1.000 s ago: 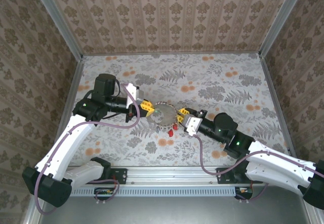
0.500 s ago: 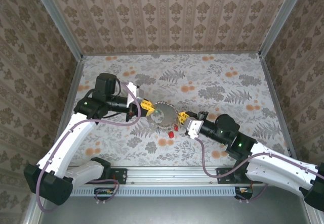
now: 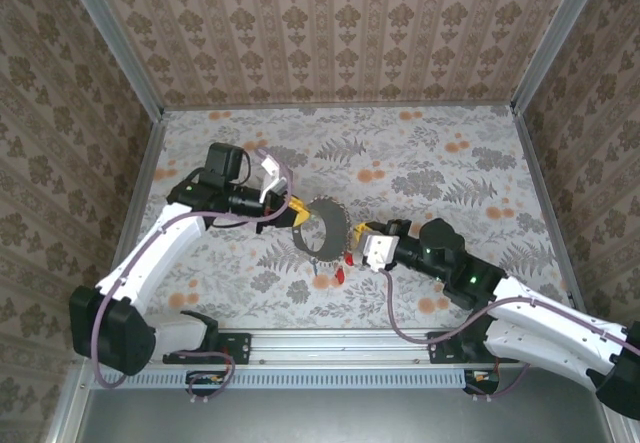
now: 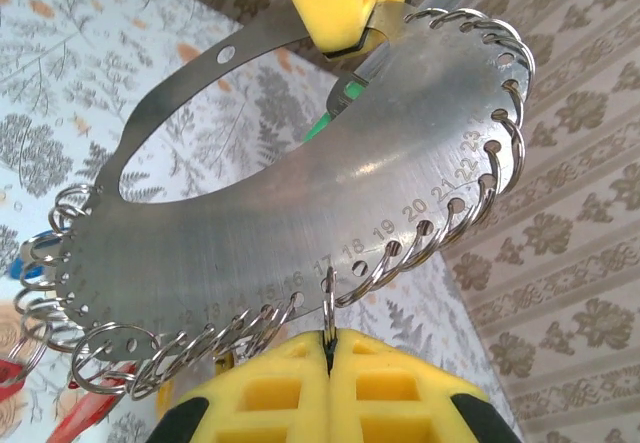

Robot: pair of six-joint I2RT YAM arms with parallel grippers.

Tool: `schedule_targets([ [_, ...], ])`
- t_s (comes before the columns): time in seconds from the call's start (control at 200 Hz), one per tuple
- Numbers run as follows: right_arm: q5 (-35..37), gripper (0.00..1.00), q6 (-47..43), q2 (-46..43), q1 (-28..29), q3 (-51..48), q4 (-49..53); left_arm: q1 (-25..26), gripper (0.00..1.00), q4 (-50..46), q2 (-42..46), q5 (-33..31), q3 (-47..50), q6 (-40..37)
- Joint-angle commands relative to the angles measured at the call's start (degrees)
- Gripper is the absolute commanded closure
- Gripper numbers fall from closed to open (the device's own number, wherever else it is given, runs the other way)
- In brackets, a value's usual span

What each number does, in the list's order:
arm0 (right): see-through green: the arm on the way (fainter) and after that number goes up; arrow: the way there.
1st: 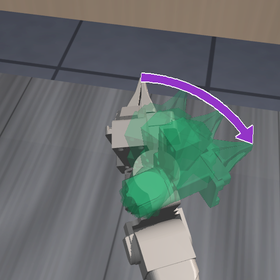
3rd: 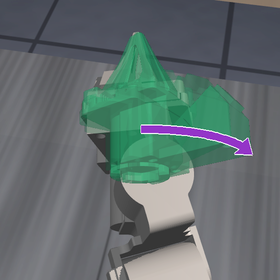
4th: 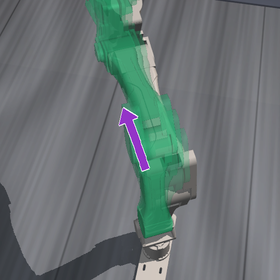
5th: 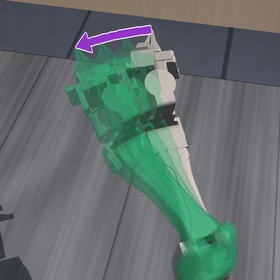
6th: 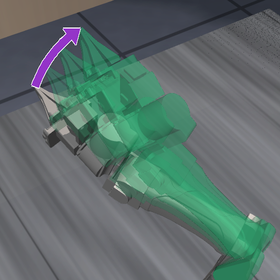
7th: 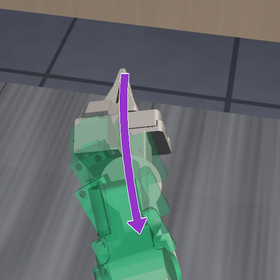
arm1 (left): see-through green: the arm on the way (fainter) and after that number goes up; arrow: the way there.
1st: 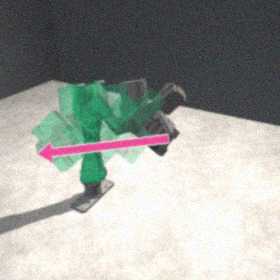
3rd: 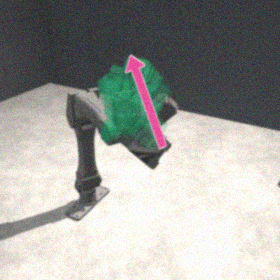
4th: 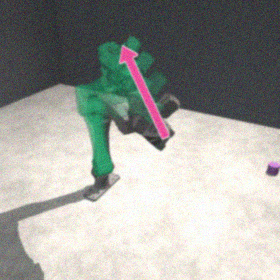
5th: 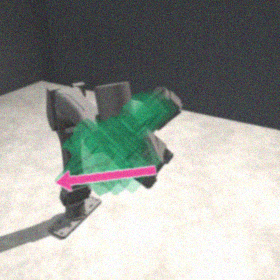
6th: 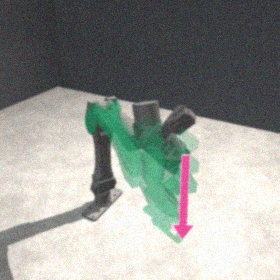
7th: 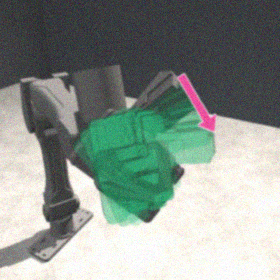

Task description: Put the keys on the keyring

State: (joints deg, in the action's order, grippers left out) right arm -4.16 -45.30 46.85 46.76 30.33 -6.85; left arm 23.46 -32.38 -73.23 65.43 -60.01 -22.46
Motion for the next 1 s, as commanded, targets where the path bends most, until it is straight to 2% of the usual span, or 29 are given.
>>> schedule_targets([
  [0.0,-4.8,1.00,-1.4,1.2,-1.2,3.3,1.1,-1.8,0.99,2.7,-2.4,0.1,0.0,2.2],
  [0.08,-6.3,1.00,0.2,3.3,-1.8,3.9,-0.8,-1.8,0.86,3.8,-3.6,0.9,0.5,1.9],
  [0.17,-6.8,1.00,2.7,5.8,-2.1,4.0,-4.1,-1.9,0.65,5.1,-4.7,0.8,0.8,1.6],
  [0.28,-7.0,1.00,5.2,8.0,-2.9,3.8,-6.4,-2.7,0.55,5.7,-5.4,1.8,0.8,-0.1],
  [0.51,-8.7,1.00,11.5,9.4,-6.0,3.0,-7.3,-6.3,0.52,6.7,-2.3,3.4,2.6,-7.0],
  [0.62,-9.9,1.00,15.8,9.5,-8.2,3.1,-6.6,-6.2,0.48,8.7,1.0,4.7,4.3,-12.0],
  [0.685,-11.1,1.00,18.4,9.4,-9.3,3.2,-6.1,-4.3,0.46,11.1,2.7,4.4,6.0,-14.6],
  [0.775,-12.0,1.00,20.7,9.6,-10.2,3.2,-5.4,-0.1,0.47,17.3,3.8,-0.1,8.8,-14.4],
  [0.85,-13.5,1.00,22.0,9.6,-10.7,2.7,-5.9,2.3,0.49,24.5,3.6,-3.0,11.6,-12.5],
  [0.89,-13.9,1.00,22.3,9.6,-10.7,2.6,-6.1,5.4,0.50,27.9,3.1,-4.0,12.8,-12.5],
  [0.995,-14.5,1.00,22.4,9.6,-10.7,2.4,-6.2,8.1,0.54,33.1,0.5,-7.7,14.0,-12.7],
])
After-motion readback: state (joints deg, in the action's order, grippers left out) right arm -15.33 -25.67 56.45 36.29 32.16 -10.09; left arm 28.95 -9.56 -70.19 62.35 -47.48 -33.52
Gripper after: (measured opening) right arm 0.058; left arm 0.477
